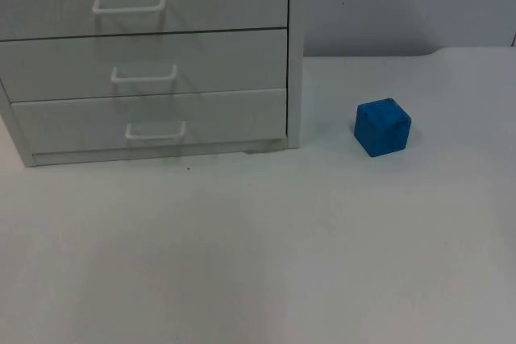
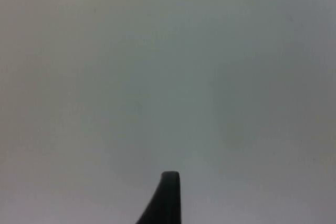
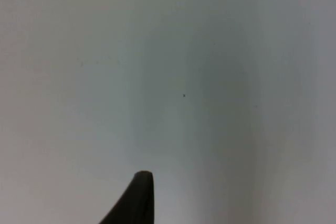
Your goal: Open the drawer with the left hand, place the block into the drawer with the right hand, then close the drawer with the left hand.
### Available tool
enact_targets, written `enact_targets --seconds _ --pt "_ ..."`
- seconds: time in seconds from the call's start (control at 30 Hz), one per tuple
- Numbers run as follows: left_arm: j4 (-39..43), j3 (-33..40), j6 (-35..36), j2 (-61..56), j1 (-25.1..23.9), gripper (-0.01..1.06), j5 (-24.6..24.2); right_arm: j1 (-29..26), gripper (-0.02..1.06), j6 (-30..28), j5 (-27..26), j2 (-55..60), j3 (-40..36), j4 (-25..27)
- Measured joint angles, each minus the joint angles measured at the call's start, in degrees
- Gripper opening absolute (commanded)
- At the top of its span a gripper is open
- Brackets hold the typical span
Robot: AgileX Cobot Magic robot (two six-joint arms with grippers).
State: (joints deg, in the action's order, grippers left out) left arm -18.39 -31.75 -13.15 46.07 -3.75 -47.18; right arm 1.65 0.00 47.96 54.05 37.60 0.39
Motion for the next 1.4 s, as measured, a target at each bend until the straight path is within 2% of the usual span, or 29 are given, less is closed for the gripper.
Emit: enact_targets --seconds 0.3,0.37,0.43,0.47,0.5,0.57,0.63,0.67,0.7,0.77,0.8,0.83,0.93,0.97,1.07,1.1,1.13,1.27,1.3,1.4 --pt "-5.75 -7.37 -9.21 7.54 1.41 0.78 -0.88 0.0 1.05 0.0 0.0 0.0 0.0 0.13" --pt "-5.75 -9.45 -10.09 10.02 4.41 0.78 -0.59 0.0 1.05 0.0 -0.24 0.0 0.0 0.13" --pt "-4.66 -11.02 -10.45 12.81 9.39 0.78 1.11 0.0 1.05 0.0 -0.71 0.0 0.0 0.13" --pt "-4.66 -11.02 -10.45 12.81 9.39 0.78 1.11 0.0 1.05 0.0 -0.71 0.0 0.0 0.13" --pt "-3.02 -11.46 -10.45 14.26 12.43 0.78 2.29 0.0 1.05 0.0 -0.83 0.0 0.0 0.13" --pt "1.24 -11.68 -9.6 17.21 18.39 0.78 4.63 0.0 1.05 0.0 -1.07 0.0 0.0 0.13" --pt "8.22 -11.68 -5.53 20.53 24.48 0.78 6.71 0.0 1.05 0.0 -1.07 0.0 0.0 0.13" --pt "8.22 -11.68 -5.53 20.53 24.48 0.77 6.71 0.0 1.05 0.0 -1.07 0.0 0.0 0.13" --pt "15.88 -11.68 -1.49 23.5 29.33 0.77 7.91 0.0 1.05 0.0 -1.07 0.0 0.0 0.13" --pt "26.83 -11.68 4.97 27.45 34.86 0.77 8.07 0.0 1.05 0.0 -1.2 0.0 0.0 0.13" --pt "26.83 -11.68 4.97 27.45 34.86 0.77 8.07 0.0 1.05 0.0 -1.2 0.0 0.0 0.13" --pt "32.93 -11.68 7.9 30.1 37.98 0.77 8.07 0.0 1.05 0.0 -1.36 0.0 0.0 0.13" --pt "47.89 -11.68 16.67 36.0 43.38 0.77 8.2 0.0 1.05 0.0 -1.45 0.0 0.0 0.13" --pt "47.89 -11.68 16.67 36.0 43.38 0.77 8.2 0.0 1.05 0.0 -1.45 0.0 0.0 0.13" --pt "57.25 -11.68 19.58 41.25 46.18 0.76 11.01 0.0 1.05 0.0 -1.45 0.0 0.0 0.13" --pt "60.44 -11.68 19.99 43.52 46.43 0.75 13.39 0.0 1.05 0.0 -1.45 0.0 0.0 0.13" --pt "60.44 -11.68 19.99 43.52 46.43 0.75 13.39 0.0 1.05 0.0 -1.45 0.0 0.0 0.13" --pt "70.99 -11.72 25.03 48.26 46.58 0.75 16.71 0.0 1.05 0.0 -1.45 0.0 0.0 0.13" --pt "70.99 -11.72 25.03 48.26 46.58 0.75 16.71 0.0 1.05 0.0 -1.45 0.0 0.0 0.13" --pt "83.37 -11.72 33.26 51.08 46.58 0.75 17.71 0.0 1.05 0.0 -1.51 0.0 0.0 0.13"
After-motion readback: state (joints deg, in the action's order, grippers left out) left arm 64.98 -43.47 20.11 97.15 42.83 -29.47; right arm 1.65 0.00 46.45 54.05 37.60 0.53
